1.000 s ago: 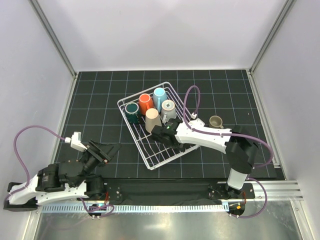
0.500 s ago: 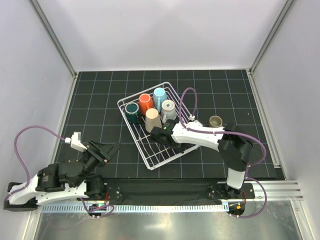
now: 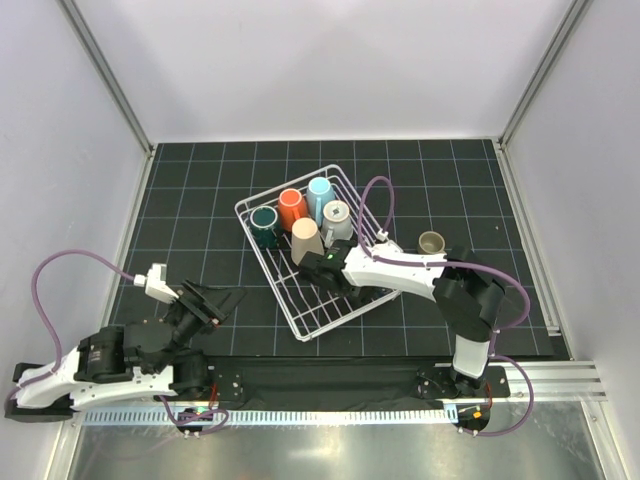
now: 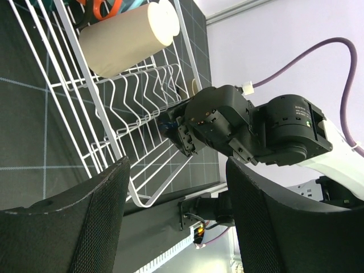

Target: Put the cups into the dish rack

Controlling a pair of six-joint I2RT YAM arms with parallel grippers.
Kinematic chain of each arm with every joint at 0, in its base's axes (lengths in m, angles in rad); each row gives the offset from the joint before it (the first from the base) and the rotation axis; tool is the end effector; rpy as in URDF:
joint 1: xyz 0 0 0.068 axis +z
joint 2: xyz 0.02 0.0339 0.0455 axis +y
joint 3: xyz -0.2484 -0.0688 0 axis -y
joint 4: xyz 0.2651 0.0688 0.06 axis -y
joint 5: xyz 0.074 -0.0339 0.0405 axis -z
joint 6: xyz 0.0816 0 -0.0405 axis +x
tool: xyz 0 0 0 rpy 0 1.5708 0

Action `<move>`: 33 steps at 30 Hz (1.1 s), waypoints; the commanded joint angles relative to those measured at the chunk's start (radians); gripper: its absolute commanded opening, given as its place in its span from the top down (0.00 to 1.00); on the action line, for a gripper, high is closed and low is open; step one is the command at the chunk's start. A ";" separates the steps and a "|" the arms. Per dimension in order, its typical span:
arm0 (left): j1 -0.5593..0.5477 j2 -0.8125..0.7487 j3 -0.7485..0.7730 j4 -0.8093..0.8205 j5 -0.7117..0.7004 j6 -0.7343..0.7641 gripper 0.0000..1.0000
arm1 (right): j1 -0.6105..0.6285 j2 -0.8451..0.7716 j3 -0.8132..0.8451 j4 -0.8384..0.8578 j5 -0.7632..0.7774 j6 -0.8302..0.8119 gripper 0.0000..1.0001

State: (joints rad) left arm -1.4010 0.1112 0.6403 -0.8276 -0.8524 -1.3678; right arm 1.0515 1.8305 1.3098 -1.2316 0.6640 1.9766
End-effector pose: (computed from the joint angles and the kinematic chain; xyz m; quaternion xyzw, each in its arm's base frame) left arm 0.0764 -0.0820 0.2891 -0.2334 0.7364 -0.4700 0.4270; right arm 0.2018 0.2517 0.1377 0.3937 0.8557 -0.1039 0.3192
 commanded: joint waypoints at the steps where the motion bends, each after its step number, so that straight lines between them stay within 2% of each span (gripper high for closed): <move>1: -0.003 0.027 -0.004 0.016 -0.025 -0.025 0.33 | 0.022 -0.008 -0.007 -0.071 0.009 -0.016 0.42; 12: -0.003 0.047 0.004 0.015 -0.045 -0.031 0.33 | 0.090 -0.020 0.155 -0.173 0.068 -0.064 0.36; 23: -0.003 0.093 0.007 0.038 -0.065 -0.043 0.33 | 0.093 -0.080 0.180 -0.057 0.108 -0.295 0.37; 29: -0.003 0.154 0.018 0.047 -0.065 -0.051 0.33 | 0.085 -0.206 0.148 0.174 0.131 -0.669 0.39; 30: -0.003 0.160 0.018 0.048 -0.065 -0.053 0.33 | 0.071 -0.227 0.138 0.252 0.129 -0.802 0.39; 33: -0.003 0.171 0.013 0.051 -0.069 -0.059 0.33 | 0.045 -0.343 0.089 0.413 0.065 -0.999 0.39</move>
State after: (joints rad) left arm -1.4010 0.2665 0.6376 -0.8078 -0.8715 -1.4059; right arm 1.1267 1.6360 1.4220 -1.0424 0.7284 1.2888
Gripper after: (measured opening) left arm 0.669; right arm 0.613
